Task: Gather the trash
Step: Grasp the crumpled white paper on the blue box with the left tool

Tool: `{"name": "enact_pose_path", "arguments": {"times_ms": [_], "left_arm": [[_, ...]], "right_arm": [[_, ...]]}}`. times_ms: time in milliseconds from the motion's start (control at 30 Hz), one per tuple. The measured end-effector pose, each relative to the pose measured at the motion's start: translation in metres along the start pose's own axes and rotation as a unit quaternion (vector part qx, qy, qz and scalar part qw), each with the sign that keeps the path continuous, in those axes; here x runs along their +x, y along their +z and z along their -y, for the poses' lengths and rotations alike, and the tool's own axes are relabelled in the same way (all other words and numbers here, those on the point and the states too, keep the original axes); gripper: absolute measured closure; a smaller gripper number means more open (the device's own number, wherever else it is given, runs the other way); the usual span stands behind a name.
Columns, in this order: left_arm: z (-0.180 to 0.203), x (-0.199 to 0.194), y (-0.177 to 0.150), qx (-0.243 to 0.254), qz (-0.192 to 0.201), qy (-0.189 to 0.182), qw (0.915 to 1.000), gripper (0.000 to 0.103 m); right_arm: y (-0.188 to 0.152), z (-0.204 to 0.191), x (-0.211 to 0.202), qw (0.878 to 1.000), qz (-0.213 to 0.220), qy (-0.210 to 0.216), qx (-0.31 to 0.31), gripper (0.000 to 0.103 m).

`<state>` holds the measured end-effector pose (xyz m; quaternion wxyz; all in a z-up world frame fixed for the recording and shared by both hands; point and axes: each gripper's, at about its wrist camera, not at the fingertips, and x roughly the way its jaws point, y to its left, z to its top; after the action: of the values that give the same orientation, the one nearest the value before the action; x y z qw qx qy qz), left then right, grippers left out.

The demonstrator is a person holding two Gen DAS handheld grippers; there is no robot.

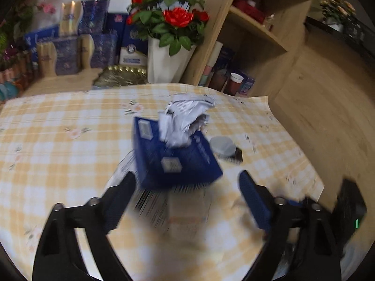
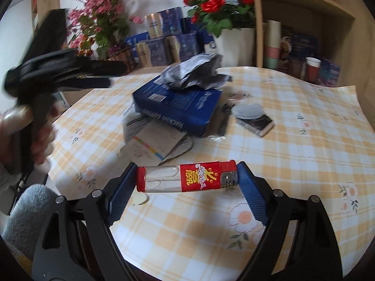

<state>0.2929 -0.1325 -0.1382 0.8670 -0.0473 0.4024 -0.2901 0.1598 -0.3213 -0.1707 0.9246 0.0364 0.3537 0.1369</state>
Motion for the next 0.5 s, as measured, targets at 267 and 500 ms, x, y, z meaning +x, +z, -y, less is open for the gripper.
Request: {"name": "enact_pose_path", "arguments": {"times_ms": [267, 500], "left_arm": [[0.001, 0.069, 0.038, 0.003, -0.04, 0.044, 0.9982, 0.028], [-0.017, 0.091, 0.051, -0.043, -0.043, 0.052, 0.9968, 0.066]], "right_arm": [[0.002, 0.013, -0.008, 1.0, 0.013, -0.005, 0.014, 0.019], [0.0, 0.017, -0.014, 1.0, 0.023, -0.003, 0.021, 0.019]]}}
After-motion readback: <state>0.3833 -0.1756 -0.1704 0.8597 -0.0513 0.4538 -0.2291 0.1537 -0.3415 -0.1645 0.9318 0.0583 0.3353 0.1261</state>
